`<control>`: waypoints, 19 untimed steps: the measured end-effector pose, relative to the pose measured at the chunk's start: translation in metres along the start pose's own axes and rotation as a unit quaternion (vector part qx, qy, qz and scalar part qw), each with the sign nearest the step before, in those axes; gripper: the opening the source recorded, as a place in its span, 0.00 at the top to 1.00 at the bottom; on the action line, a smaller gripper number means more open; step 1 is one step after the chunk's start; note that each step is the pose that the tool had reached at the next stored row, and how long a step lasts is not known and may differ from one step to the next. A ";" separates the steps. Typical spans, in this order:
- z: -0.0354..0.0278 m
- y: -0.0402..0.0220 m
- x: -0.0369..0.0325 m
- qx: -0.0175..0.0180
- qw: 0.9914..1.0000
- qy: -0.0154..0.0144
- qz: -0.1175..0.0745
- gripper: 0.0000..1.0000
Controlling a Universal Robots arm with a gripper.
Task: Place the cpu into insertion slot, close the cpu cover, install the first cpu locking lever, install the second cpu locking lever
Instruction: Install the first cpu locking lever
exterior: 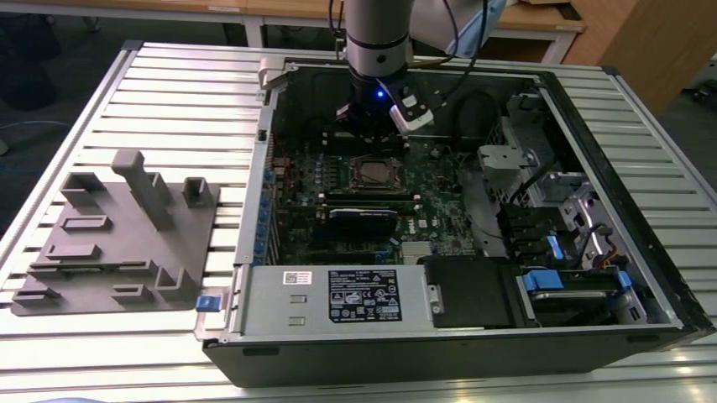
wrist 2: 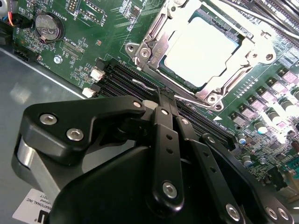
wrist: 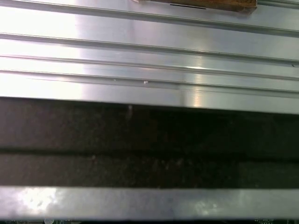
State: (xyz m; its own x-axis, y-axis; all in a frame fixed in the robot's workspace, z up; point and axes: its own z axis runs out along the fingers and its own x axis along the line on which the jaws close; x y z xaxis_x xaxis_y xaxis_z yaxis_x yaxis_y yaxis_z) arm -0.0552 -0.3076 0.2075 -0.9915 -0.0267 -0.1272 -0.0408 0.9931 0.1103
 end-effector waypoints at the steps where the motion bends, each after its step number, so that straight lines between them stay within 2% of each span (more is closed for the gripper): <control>1: 0.0000 0.0000 0.0000 0.000 1.000 0.000 0.000 0.89; 5: 0.0003 0.0000 0.0000 0.003 1.000 -0.003 0.023 0.89; 9: 0.0004 -0.0001 0.0000 0.006 0.999 -0.005 0.047 0.89; 16: 0.0004 0.0000 0.0000 0.006 0.999 -0.006 0.050 0.89; 19: 0.0006 0.0000 0.0000 0.009 0.998 -0.008 0.067 0.89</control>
State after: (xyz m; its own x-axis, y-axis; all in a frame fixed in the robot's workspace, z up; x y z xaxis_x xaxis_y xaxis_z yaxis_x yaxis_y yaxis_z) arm -0.0551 -0.3075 0.2068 -0.9859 0.1085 -0.1272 0.0947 0.9894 0.1104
